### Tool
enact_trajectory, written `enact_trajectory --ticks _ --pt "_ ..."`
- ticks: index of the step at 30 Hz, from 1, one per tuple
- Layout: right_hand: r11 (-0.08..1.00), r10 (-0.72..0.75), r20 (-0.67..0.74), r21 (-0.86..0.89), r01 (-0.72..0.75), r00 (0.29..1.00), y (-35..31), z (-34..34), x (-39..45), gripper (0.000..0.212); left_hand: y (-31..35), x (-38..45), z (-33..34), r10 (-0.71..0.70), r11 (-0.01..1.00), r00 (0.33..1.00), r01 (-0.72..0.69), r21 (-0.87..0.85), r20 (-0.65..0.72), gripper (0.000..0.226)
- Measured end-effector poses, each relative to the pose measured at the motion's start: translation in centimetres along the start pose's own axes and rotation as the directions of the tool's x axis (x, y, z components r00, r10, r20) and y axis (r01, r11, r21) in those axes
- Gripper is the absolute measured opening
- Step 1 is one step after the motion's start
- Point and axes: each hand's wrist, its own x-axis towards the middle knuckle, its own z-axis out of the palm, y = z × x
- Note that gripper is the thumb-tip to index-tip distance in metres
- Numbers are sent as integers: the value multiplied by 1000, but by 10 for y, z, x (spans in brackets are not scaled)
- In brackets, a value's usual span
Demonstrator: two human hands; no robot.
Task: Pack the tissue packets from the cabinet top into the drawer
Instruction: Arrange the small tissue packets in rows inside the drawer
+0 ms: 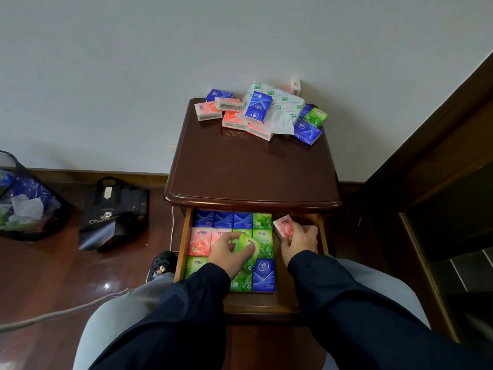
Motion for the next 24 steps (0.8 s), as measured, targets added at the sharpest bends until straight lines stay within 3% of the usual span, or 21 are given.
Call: enact_trajectory --ticks 6,9,12,17,19,21,24 --pt "1000 -4 37 -24 5 999 -6 -1 2 36 9 -6 2 -79 992 996 82 -100 36 60" --pt "994 -41 -27 -99 38 999 -3 -1 -1 35 10 -8 2 -43 989 997 50 -137 58 52" --pt "998 17 22 -61 -16 1000 -5 1 -1 43 10 -8 0 1 991 996 10 -134 87 44" --pt "1000 3 107 -5 -3 994 -6 -3 2 51 12 -6 0 -40 977 989 68 -203 140 64" --pt "1000 8 113 -1 -8 994 -5 -7 2 49 13 -6 1 -40 975 990 68 -213 137 62" --pt "999 -36 108 3 36 994 -4 -13 0 47 16 -7 2 -45 970 991 74 -232 130 52" --pt "969 -225 129 138 207 966 2 -23 -10 52 19 -5 6 -46 968 993 71 -240 109 37"
